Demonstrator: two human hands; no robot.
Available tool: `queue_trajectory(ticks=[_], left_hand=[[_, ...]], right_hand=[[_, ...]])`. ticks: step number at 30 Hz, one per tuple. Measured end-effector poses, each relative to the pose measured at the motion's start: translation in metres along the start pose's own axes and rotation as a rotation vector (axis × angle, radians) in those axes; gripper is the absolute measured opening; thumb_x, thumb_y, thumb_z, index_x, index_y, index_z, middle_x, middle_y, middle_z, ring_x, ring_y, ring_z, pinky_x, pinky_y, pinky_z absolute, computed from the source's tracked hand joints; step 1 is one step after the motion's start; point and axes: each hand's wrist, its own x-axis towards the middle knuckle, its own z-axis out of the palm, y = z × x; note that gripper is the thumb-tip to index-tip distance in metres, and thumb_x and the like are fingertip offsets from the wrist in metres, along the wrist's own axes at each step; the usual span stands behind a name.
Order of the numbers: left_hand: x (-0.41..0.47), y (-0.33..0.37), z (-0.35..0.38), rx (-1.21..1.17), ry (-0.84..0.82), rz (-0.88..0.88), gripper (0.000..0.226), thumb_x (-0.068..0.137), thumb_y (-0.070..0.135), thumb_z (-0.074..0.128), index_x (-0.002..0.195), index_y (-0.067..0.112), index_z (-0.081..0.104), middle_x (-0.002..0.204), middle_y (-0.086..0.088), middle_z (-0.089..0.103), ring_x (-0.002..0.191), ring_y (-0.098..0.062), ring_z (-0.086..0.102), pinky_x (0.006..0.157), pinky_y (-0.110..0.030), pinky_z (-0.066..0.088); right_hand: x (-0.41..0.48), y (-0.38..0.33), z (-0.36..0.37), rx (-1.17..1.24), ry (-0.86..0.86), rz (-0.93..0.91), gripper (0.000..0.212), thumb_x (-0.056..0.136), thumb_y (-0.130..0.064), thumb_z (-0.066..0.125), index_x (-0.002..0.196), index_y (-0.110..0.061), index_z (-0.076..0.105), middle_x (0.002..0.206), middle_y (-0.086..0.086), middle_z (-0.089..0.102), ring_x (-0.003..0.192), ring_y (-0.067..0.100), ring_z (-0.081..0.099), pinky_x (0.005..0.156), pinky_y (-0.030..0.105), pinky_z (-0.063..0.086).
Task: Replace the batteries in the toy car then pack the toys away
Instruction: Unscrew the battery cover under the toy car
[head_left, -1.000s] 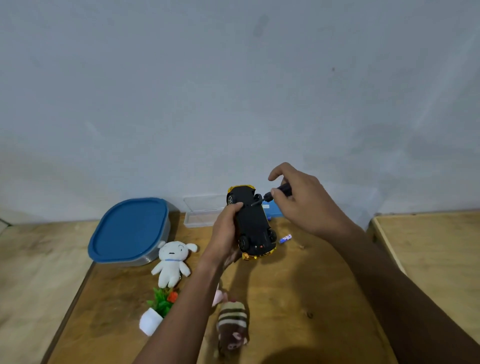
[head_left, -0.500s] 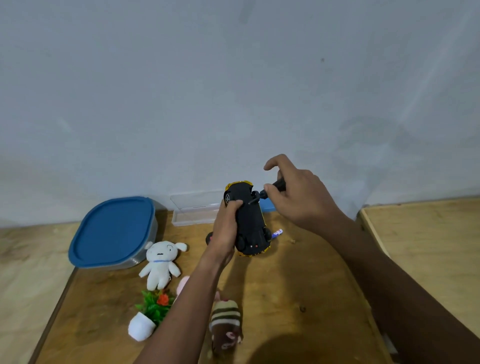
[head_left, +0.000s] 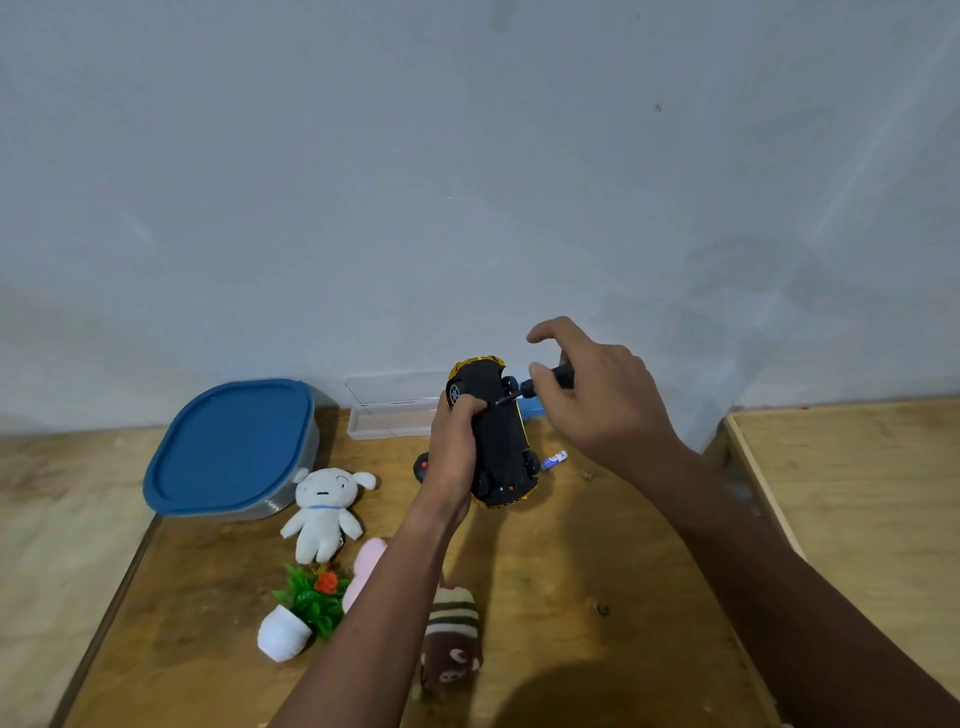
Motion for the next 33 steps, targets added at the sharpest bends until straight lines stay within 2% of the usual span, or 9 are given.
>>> queue_trajectory(ticks=[4, 7, 9, 13, 19, 23, 27, 29, 33], left_hand=[[0.0012, -0.0016, 0.0033, -0.021, -0.018, -0.008, 0.051, 0.073, 0.036, 0.057, 0.116, 0.009, 0.058, 0.115, -0.036, 0.059, 0.099, -0.052, 0.063, 0.087, -0.078, 0.046], [0.0029, -0.0042, 0.0033, -0.053, 0.001, -0.031, 0.048, 0.073, 0.035, 0.057, 0.115, 0.01, 0.059, 0.113, -0.036, 0.059, 0.102, -0.055, 0.063, 0.088, -0.08, 0.043], [0.0035, -0.0053, 0.0038, -0.062, 0.021, -0.05, 0.051, 0.072, 0.035, 0.058, 0.115, 0.008, 0.058, 0.108, -0.034, 0.06, 0.102, -0.057, 0.062, 0.09, -0.081, 0.042], [0.0033, -0.0075, 0.0047, -0.077, 0.031, -0.06, 0.058, 0.07, 0.034, 0.058, 0.117, -0.001, 0.055, 0.098, -0.026, 0.061, 0.09, -0.046, 0.061, 0.088, -0.078, 0.042], [-0.0004, -0.0031, 0.0054, -0.117, 0.007, -0.068, 0.046, 0.07, 0.033, 0.056, 0.107, 0.006, 0.06, 0.091, -0.021, 0.06, 0.081, -0.036, 0.058, 0.072, -0.051, 0.049], [0.001, -0.0055, 0.0065, -0.164, 0.009, -0.083, 0.039, 0.083, 0.024, 0.048, 0.112, 0.001, 0.061, 0.088, -0.022, 0.065, 0.08, -0.039, 0.06, 0.076, -0.057, 0.051], [0.0, -0.0042, 0.0057, -0.188, 0.024, -0.095, 0.037, 0.084, 0.022, 0.046, 0.112, 0.001, 0.06, 0.082, -0.017, 0.065, 0.074, -0.034, 0.059, 0.076, -0.059, 0.05], [-0.0009, -0.0033, 0.0056, -0.171, 0.047, -0.083, 0.049, 0.079, 0.026, 0.051, 0.119, -0.002, 0.058, 0.086, -0.019, 0.065, 0.078, -0.037, 0.06, 0.081, -0.065, 0.051], [-0.0043, -0.0027, 0.0071, -0.173, 0.051, -0.092, 0.063, 0.073, 0.038, 0.061, 0.125, 0.003, 0.058, 0.105, -0.03, 0.066, 0.1, -0.06, 0.061, 0.089, -0.082, 0.041]], right_hand=[[-0.0039, -0.0023, -0.0039, 0.068, -0.031, 0.002, 0.029, 0.088, -0.025, 0.057, 0.116, -0.031, 0.052, 0.067, -0.017, 0.047, 0.07, 0.012, 0.058, 0.06, 0.032, 0.046], [-0.0038, 0.0014, -0.0035, -0.058, -0.013, -0.005, 0.017, 0.095, -0.039, 0.052, 0.108, -0.03, 0.054, 0.062, -0.017, 0.052, 0.066, 0.016, 0.057, 0.058, 0.031, 0.042], [-0.0036, 0.0032, -0.0038, -0.125, -0.014, -0.018, 0.022, 0.098, -0.048, 0.046, 0.104, -0.029, 0.055, 0.057, -0.015, 0.055, 0.062, 0.02, 0.056, 0.056, 0.029, 0.037], [-0.0061, 0.001, -0.0048, -0.063, -0.047, -0.055, 0.019, 0.096, -0.035, 0.053, 0.114, -0.03, 0.055, 0.055, -0.019, 0.05, 0.06, 0.015, 0.057, 0.057, 0.029, 0.04], [-0.0064, -0.001, -0.0063, -0.039, -0.092, -0.014, 0.034, 0.087, -0.032, 0.057, 0.12, -0.033, 0.048, 0.07, -0.018, 0.045, 0.065, 0.012, 0.055, 0.061, 0.031, 0.045], [-0.0046, -0.0001, -0.0071, -0.121, -0.092, 0.014, 0.028, 0.095, -0.055, 0.047, 0.114, -0.034, 0.049, 0.06, -0.009, 0.058, 0.063, 0.018, 0.06, 0.059, 0.031, 0.044], [-0.0042, -0.0004, -0.0062, -0.104, -0.114, 0.012, 0.021, 0.1, -0.044, 0.046, 0.115, -0.031, 0.053, 0.052, -0.013, 0.051, 0.057, 0.016, 0.058, 0.055, 0.029, 0.035], [-0.004, -0.0011, -0.0055, -0.093, -0.113, 0.009, 0.019, 0.099, -0.038, 0.048, 0.117, -0.031, 0.052, 0.056, -0.014, 0.054, 0.06, 0.015, 0.06, 0.058, 0.03, 0.042], [-0.0033, -0.0009, -0.005, -0.074, -0.122, 0.027, 0.019, 0.097, -0.034, 0.049, 0.116, -0.035, 0.049, 0.071, -0.01, 0.066, 0.066, 0.016, 0.067, 0.067, 0.035, 0.053]])
